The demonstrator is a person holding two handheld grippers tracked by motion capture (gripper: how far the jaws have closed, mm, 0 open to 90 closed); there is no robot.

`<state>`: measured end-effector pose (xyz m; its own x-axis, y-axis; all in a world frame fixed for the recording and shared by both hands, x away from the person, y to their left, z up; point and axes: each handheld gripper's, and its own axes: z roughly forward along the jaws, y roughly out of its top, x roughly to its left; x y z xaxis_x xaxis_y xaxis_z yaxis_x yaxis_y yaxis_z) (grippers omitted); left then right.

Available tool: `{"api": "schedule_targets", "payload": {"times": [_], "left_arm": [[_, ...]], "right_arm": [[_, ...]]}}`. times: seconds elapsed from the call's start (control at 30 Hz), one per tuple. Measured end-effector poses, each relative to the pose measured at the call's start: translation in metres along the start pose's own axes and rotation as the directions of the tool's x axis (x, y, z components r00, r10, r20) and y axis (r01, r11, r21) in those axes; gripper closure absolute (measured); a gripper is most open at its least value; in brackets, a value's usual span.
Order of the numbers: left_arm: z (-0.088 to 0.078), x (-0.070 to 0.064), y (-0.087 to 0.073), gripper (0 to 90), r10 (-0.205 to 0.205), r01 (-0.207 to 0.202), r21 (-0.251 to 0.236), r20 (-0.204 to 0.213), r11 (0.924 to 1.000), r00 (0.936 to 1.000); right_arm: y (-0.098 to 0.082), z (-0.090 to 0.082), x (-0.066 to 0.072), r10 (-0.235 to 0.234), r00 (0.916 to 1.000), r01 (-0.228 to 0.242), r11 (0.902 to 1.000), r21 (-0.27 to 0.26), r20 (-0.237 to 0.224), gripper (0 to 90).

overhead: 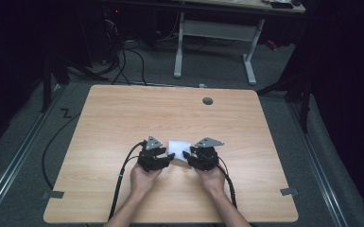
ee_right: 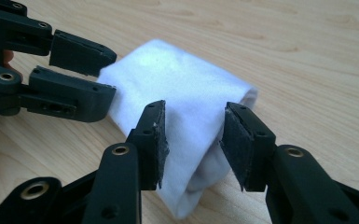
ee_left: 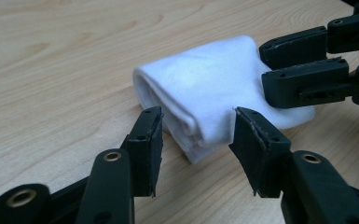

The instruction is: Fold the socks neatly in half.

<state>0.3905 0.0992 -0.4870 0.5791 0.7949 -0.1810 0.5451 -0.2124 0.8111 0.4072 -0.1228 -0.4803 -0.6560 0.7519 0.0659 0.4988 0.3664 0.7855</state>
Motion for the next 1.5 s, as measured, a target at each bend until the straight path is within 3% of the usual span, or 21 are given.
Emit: {"api": "schedule_targets", "payload": {"times": [0.13,0.23,0.53,0.83,1.5], "left_arm": [[-0.012,-0.001,0.003,50.5,0.007,-0.007,-0.032,0.005,0.9995,1.0000],[-0.023,0.000,0.004,50.2,0.018,-0.018,-0.052,0.003,0.9985,0.9998],[-0.046,0.006,0.005,49.6,0.005,-0.006,-0.105,-0.011,0.9945,0.9999],[-0.061,0.009,0.003,49.3,0.019,-0.022,-0.114,-0.030,0.9932,0.9994],[-0.085,0.016,-0.002,48.7,0.025,-0.033,-0.130,-0.064,0.9909,0.9976]], "right_arm": [[0.003,-0.012,0.000,0.021,0.9997,-0.022,0.9992,-0.034,-0.009,59.4],[0.003,-0.018,-0.001,0.017,0.9998,-0.017,0.9994,-0.031,-0.009,59.4],[0.001,-0.034,-0.008,0.021,0.9997,-0.022,0.9978,-0.062,-0.010,59.3],[-0.002,-0.052,-0.015,0.037,0.9993,-0.038,0.9947,-0.095,-0.006,59.3],[-0.012,-0.073,-0.025,0.076,0.9971,-0.076,0.9881,-0.134,-0.003,56.9]]}}
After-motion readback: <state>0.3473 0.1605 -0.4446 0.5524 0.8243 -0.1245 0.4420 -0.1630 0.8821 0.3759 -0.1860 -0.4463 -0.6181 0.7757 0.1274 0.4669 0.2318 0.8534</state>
